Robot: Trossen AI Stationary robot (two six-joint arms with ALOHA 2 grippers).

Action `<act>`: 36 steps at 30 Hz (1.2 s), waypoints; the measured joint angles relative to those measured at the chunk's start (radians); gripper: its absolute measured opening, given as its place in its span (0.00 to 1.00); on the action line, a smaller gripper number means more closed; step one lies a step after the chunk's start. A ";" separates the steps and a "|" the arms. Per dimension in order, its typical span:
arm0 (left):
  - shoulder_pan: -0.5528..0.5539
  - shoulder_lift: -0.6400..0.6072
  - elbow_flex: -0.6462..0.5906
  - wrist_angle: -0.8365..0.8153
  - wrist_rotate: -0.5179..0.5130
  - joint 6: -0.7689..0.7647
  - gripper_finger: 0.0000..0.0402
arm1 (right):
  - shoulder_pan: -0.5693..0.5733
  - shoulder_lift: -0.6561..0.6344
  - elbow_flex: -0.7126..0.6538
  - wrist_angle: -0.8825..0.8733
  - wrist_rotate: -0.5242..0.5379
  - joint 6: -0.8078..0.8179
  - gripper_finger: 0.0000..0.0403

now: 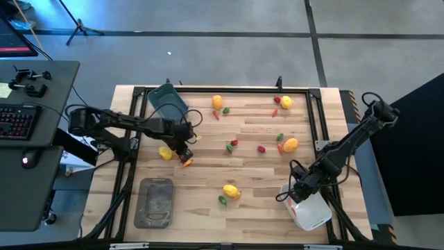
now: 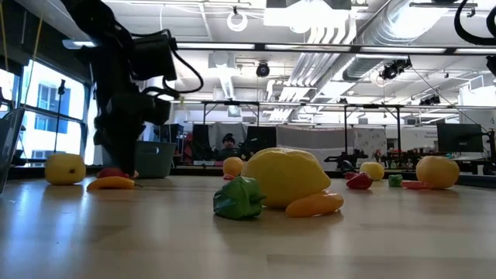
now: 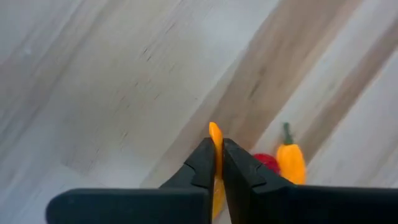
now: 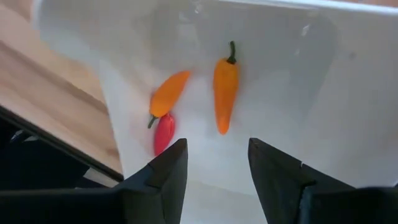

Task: Sort produce into baskets
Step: Put the light orange chili pepper into the white bin

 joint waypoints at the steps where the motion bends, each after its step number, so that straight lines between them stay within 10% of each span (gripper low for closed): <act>1: 0.004 -0.007 0.000 0.005 0.004 0.001 0.02 | 0.000 0.000 0.008 -0.005 0.001 -0.009 0.40; 9: 0.063 -0.123 0.000 0.133 0.126 -0.029 0.00 | 0.000 0.000 0.121 -0.032 0.066 -0.081 0.40; 24: 0.133 -0.115 -0.067 0.992 0.301 -0.136 0.00 | -0.149 0.000 0.229 0.132 0.591 -0.496 0.40; 36: 0.132 0.023 -0.080 1.647 0.342 -0.334 0.00 | -0.472 0.001 0.227 0.591 0.612 -1.004 0.40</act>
